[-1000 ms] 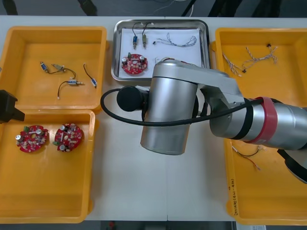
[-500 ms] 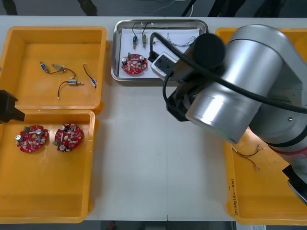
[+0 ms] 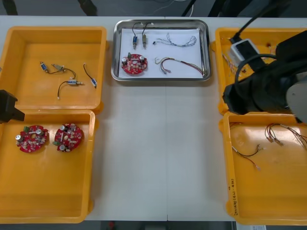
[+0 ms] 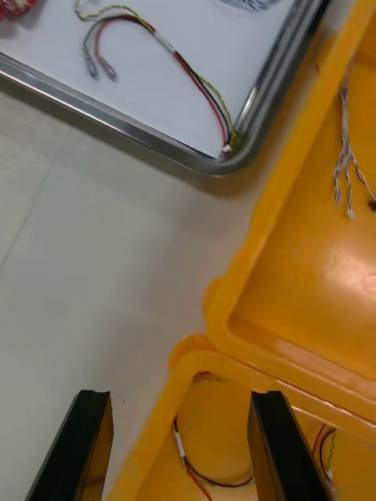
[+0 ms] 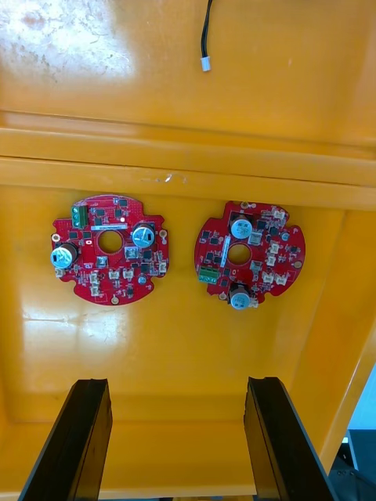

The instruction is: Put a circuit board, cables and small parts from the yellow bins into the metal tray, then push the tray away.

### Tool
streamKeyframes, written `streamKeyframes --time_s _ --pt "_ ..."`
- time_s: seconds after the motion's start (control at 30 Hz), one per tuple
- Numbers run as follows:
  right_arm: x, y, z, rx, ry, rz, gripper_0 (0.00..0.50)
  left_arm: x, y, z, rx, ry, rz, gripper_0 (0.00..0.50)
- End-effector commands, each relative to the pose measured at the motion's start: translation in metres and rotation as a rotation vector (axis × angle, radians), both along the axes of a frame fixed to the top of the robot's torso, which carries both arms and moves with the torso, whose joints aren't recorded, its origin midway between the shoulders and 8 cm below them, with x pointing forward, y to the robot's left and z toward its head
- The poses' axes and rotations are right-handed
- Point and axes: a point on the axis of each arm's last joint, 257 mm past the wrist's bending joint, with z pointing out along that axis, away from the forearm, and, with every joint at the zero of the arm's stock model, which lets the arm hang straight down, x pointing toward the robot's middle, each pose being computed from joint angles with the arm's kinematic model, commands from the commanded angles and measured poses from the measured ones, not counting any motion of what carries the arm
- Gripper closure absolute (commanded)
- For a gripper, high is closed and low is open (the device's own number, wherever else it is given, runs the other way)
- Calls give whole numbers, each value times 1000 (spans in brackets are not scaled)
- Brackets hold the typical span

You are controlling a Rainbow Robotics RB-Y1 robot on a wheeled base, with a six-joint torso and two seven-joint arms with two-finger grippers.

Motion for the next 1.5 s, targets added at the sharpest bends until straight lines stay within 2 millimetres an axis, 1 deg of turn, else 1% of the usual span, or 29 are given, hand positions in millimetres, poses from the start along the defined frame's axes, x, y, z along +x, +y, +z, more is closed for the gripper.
streamKeyframes --time_s 0.03,0.1,0.13,0.2,0.3,0.43,0.5,0.63,0.8,0.9,1.07,1.5 --pt "-7 -56 7 60 -5 -151 0 -3 15 15 75 -26 -46 0" --pt "-9 -75 4 75 10 -194 0 -3 15 15 75 -26 -46 0" --pt "-10 -79 3 77 14 -205 0 -3 15 15 75 -26 -46 0" --pt "-13 -95 -1 87 26 -245 0 -3 15 15 75 -26 -46 0" --pt "-17 -112 -6 95 41 -286 0 -3 15 15 75 -26 -46 0" --pt "-24 -129 -15 104 66 -327 0 -3 15 15 75 -26 -46 0" --pt "-29 -141 -23 116 92 -359 0 -3 15 15 75 -26 -46 0" --pt "-35 -154 -36 155 141 -398 0 -3 15 15 75 -26 -46 0" --pt "-51 -173 -56 182 211 -432 0 -3 15 15 75 -26 -46 0" --pt "-58 -182 -61 161 226 -446 0 -3 15 15 75 -26 -46 0" --pt "-61 -196 -64 145 235 -475 0 -3 15 15 75 -26 -46 0" --pt "-61 -197 -62 154 234 -470 0 -3 15 15 75 -26 -46 0"
